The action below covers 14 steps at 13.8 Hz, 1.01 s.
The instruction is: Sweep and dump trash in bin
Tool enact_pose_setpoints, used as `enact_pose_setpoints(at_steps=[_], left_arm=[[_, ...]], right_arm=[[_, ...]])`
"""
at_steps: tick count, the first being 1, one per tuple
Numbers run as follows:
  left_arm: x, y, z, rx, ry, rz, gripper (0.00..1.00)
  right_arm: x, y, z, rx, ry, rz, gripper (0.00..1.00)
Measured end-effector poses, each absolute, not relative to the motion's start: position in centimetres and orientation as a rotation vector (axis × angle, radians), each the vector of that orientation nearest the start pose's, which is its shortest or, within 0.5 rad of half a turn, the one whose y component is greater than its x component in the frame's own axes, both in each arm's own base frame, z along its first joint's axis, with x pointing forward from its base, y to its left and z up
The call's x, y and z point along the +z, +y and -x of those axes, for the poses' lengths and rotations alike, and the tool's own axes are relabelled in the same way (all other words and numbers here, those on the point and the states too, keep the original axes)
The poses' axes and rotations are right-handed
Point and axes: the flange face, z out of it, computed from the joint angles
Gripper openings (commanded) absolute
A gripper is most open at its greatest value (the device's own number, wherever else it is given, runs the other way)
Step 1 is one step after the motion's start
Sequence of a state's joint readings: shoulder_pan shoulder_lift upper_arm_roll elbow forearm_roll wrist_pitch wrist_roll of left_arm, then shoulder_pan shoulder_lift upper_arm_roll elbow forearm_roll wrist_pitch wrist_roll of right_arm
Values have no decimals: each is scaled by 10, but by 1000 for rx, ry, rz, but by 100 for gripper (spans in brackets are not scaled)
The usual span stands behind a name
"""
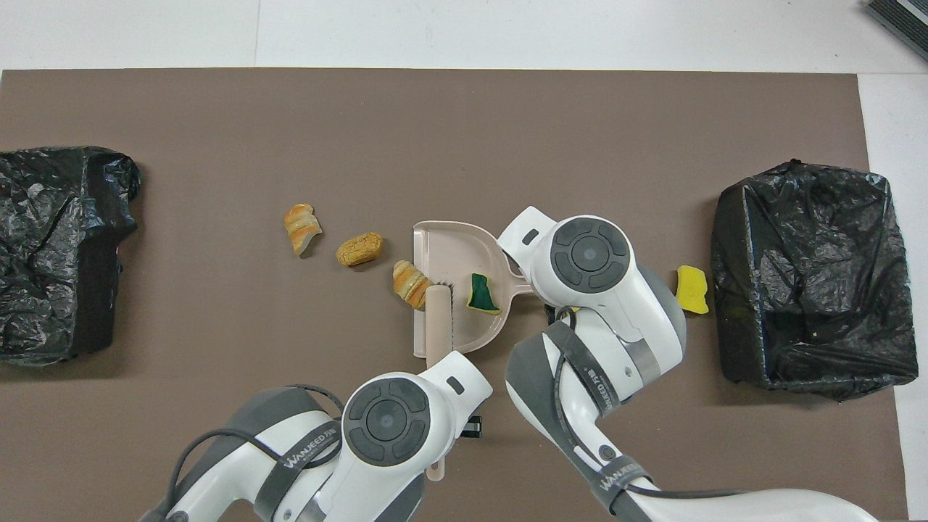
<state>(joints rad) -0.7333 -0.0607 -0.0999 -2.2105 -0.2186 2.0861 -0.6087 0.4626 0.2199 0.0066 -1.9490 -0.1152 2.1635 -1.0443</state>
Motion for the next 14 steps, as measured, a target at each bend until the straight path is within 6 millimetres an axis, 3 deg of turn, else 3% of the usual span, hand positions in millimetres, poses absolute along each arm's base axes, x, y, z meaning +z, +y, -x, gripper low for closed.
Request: enact_pose_setpoints(at_steps=[3, 6, 11, 14], left_arm=[[397, -363, -365, 286, 145, 3210, 0], [391, -314, -405, 287, 61, 3134, 0], [422, -258, -466, 283, -34, 3006, 0], [414, -202, -502, 294, -120, 2973, 0]], right_arm=[[368, 267, -538, -49, 2166, -2151, 0], [368, 267, -538, -49, 2166, -2151, 0], [367, 267, -538, -49, 2166, -2152, 0], [367, 267, -537, -51, 2165, -2153, 0]])
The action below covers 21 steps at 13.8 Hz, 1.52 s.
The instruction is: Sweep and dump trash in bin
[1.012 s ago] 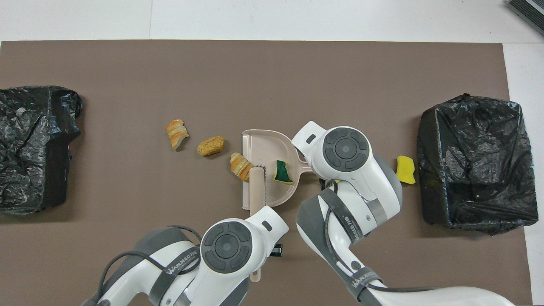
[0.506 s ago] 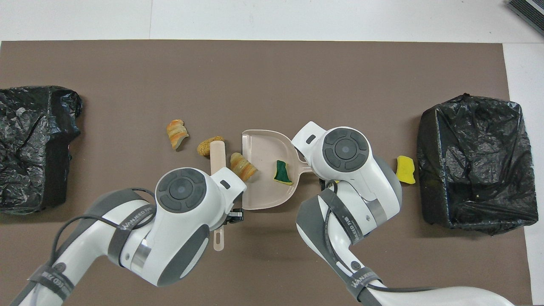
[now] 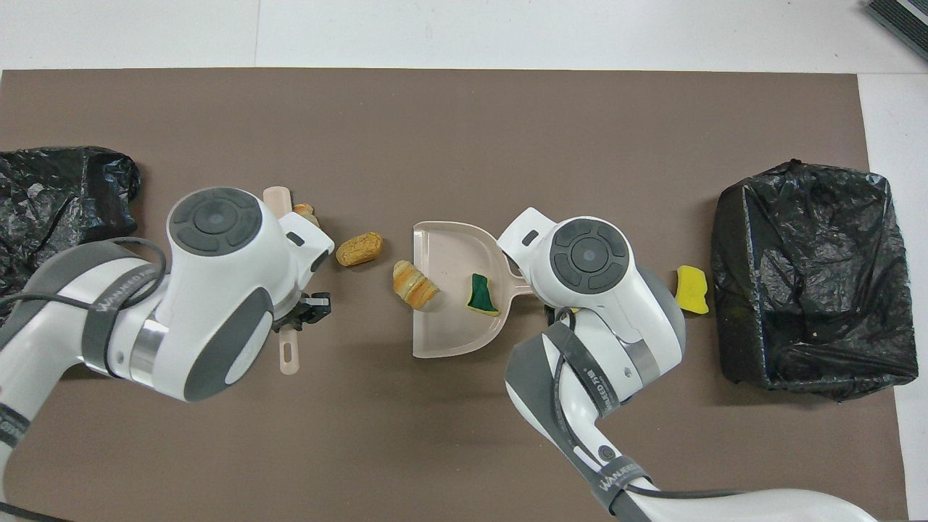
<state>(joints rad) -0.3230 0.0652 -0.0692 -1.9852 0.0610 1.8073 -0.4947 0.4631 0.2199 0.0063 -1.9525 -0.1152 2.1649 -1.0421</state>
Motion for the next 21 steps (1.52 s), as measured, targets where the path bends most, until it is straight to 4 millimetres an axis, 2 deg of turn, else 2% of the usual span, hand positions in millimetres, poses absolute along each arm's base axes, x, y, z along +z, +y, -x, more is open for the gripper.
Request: enact_pose_setpoints(at_steps=[2, 3, 6, 8, 15, 18, 21], left_arm=[[402, -164, -521, 324, -141, 2960, 0], [395, -153, -529, 328, -123, 2941, 0], [368, -144, -545, 339, -71, 2923, 0], [357, -147, -546, 363, -37, 2921, 0], [339, -176, -529, 422, 330, 2920, 0], [340, -219, -511, 454, 393, 2971, 0], [342, -269, -480, 468, 510, 2976, 0]], right_arm=[[366, 267, -537, -52, 2164, -2154, 0], [366, 267, -537, -52, 2164, -2155, 0], [366, 267, -537, -53, 2162, -2156, 0], [366, 267, -537, -54, 2162, -2157, 0], [365, 267, -537, -55, 2161, -2158, 0], [365, 267, -537, -54, 2161, -2158, 0], [365, 267, -537, -54, 2161, -2158, 0]])
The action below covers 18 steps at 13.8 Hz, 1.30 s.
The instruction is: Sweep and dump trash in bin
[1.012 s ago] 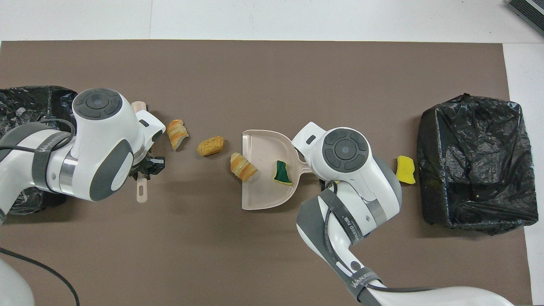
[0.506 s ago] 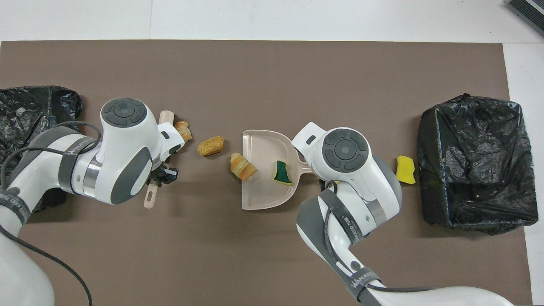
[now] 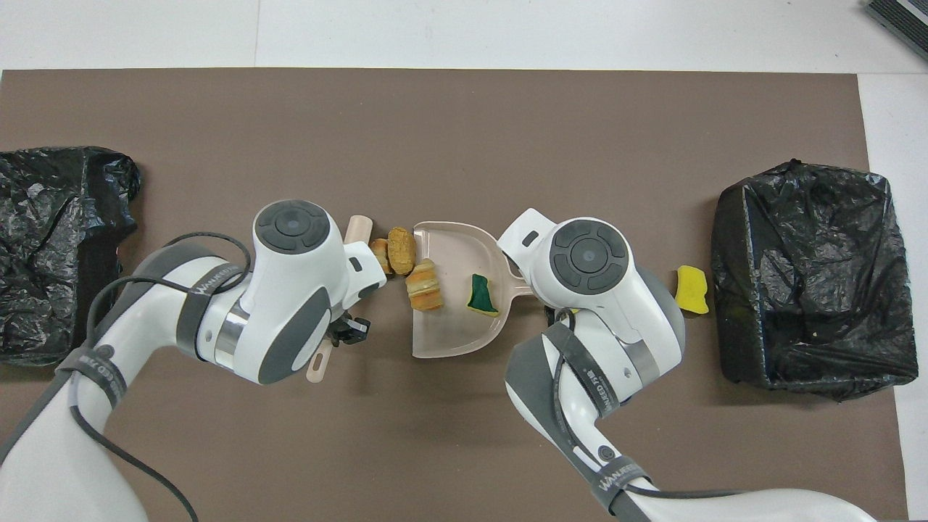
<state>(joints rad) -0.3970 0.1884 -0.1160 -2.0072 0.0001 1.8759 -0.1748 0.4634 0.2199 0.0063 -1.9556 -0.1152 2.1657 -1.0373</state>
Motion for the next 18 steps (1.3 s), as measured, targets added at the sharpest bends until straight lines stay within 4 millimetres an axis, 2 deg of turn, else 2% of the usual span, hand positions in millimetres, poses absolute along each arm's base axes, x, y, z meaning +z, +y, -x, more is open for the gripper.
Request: enact_pose_setpoints(at_steps=[2, 4, 10, 15, 18], left_arm=[[342, -303, -450, 471, 540, 3016, 0], [343, -320, -432, 493, 539, 3056, 0], [346, -319, -437, 550, 532, 3194, 0], [346, -299, -451, 553, 543, 3235, 0], [347, -307, -446, 579, 545, 3269, 0]], right_arm=[[365, 267, -536, -55, 2161, -2158, 0], [365, 267, -536, -55, 2161, -2158, 0], [365, 267, -536, -55, 2160, -2159, 0], [365, 267, -536, -55, 2160, -2159, 0], [365, 267, -536, -55, 2160, -2159, 0]])
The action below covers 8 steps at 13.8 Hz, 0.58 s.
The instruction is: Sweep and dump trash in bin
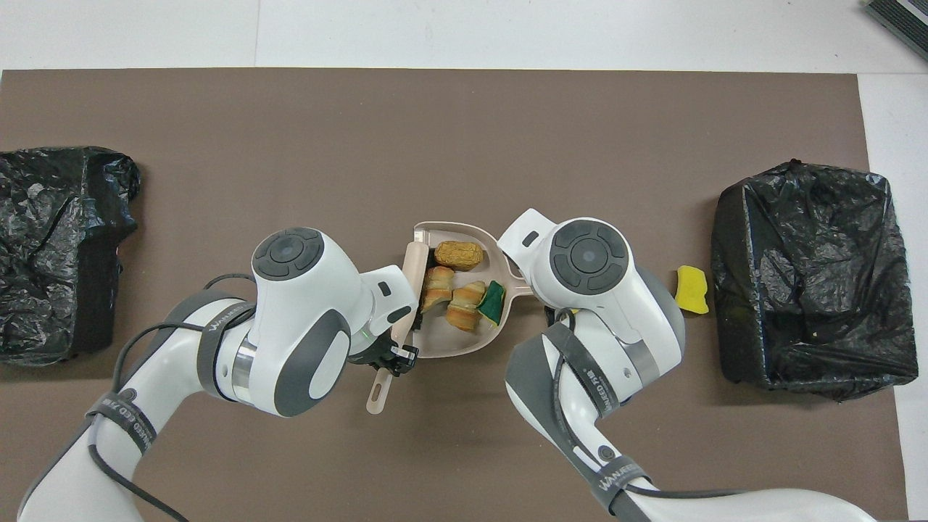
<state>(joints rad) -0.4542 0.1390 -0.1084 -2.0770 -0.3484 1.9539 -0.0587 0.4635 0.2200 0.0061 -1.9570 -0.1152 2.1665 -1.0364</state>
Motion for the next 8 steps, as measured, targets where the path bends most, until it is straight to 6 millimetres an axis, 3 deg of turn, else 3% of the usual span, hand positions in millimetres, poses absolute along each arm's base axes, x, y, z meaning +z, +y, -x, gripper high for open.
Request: enact_pose_setpoints(at_steps=[5, 8], left_arm=[[353, -323, -437, 633, 446, 3335, 0], [368, -325, -433, 652, 351, 3336, 0]], right_arm=[[365, 267, -536, -56, 2160, -2159, 0], [365, 267, -536, -56, 2160, -2160, 0]])
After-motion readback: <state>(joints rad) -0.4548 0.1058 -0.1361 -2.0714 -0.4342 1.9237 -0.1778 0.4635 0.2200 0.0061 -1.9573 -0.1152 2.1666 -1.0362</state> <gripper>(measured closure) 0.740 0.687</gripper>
